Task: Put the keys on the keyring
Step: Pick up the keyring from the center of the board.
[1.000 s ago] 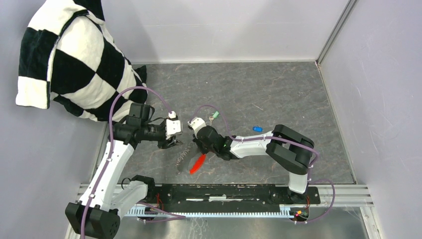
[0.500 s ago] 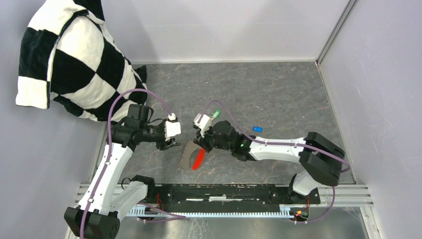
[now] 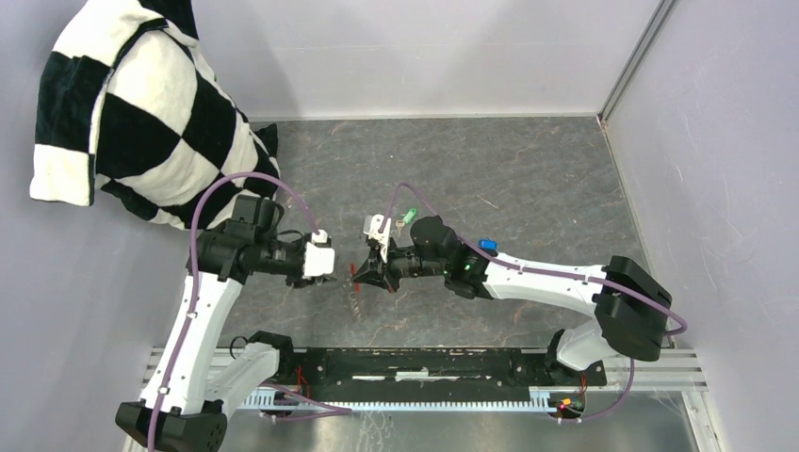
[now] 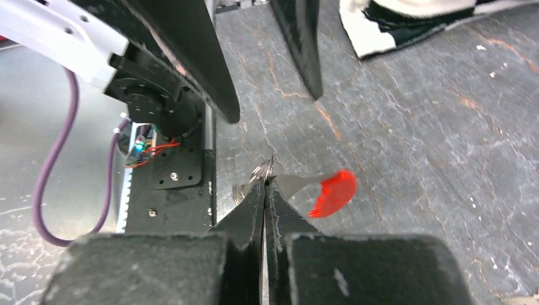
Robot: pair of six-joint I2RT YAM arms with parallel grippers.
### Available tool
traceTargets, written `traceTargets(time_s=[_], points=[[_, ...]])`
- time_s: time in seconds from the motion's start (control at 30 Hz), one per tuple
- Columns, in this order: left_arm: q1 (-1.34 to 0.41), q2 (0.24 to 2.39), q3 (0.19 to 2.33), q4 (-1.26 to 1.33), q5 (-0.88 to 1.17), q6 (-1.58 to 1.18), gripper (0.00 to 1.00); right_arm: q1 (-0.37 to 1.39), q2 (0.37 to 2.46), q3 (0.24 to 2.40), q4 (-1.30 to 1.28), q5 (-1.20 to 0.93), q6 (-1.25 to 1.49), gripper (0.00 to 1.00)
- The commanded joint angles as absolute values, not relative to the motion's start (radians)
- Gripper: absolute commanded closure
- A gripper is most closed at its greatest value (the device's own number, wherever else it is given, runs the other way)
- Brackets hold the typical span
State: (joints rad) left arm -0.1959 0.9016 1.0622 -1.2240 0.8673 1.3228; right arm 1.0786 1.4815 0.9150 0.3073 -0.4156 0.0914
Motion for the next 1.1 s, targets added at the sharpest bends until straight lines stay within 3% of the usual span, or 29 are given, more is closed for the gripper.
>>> traceTargets(time_s=[0.0,0.33,0.6,0.73,1.07], points=[[-0.192,0.878,1.075,-1.426,0.912,1.501,0.48,1.08,1.427,0.991,0.317,-0.504,0.092,1.0],[-0.192,0.833,1.039,-1.274,0.97,1.284,0.52,1.096,1.414,1.037,0.26,-0.566,0.066,1.0],[-0.194,0.929,1.214,-1.466,0.93,1.38,0.5,1.097,1.393,1.039,0.221,-0.572,0.046,1.0],[-0.195,0.927,1.187,-1.459,0.902,1.424,0.52,1.097,1.394,1.049,0.227,-0.59,0.051,1.0],[-0.195,0.72,0.964,-1.094,0.967,1.169,0.51,1.096,1.4,1.059,0.305,-0.585,0.118,1.0]])
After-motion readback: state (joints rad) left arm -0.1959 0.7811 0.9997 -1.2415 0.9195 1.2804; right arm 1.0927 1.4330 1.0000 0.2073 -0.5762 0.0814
